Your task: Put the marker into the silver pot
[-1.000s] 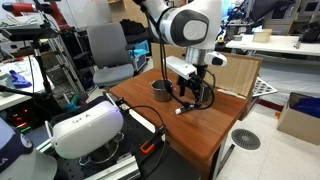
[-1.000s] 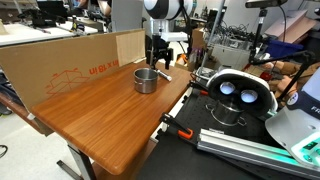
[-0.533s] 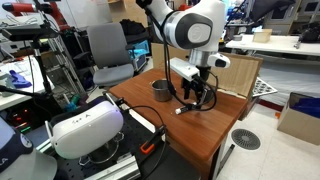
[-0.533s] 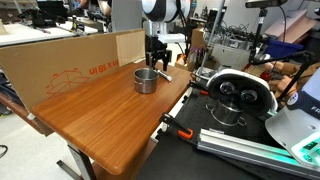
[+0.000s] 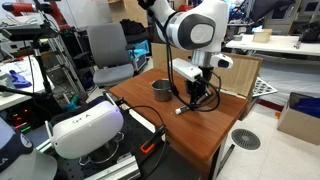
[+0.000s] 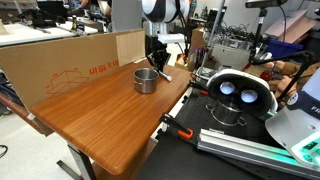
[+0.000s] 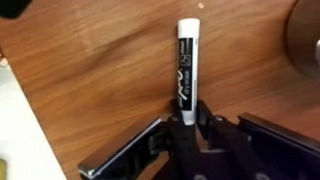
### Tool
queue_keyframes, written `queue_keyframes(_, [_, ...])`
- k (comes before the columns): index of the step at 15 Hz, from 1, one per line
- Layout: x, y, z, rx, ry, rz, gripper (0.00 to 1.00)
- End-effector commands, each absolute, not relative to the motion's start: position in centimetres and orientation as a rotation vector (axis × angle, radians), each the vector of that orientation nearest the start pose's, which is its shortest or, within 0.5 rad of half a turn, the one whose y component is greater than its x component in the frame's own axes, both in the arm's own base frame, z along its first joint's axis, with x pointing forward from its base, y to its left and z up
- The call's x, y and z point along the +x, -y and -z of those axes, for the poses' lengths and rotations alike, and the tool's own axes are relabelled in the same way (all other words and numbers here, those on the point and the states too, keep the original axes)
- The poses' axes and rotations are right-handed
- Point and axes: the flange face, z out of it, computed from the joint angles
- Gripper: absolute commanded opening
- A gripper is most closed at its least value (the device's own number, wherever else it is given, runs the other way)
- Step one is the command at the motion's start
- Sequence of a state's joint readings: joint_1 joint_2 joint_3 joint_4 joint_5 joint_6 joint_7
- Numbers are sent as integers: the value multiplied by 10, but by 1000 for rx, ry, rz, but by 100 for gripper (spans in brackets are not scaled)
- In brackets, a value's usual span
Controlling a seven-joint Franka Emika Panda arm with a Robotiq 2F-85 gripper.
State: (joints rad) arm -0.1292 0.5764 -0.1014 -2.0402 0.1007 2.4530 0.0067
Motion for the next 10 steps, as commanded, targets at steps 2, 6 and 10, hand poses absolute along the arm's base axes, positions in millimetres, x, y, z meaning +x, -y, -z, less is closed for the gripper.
queue_keyframes(2, [561, 130, -145, -3089, -452, -194, 5])
queue_keyframes(6, [561, 124, -153, -3107, -470, -130, 5])
queue_keyframes(10, [556, 119, -167, -3114, -456, -45, 5])
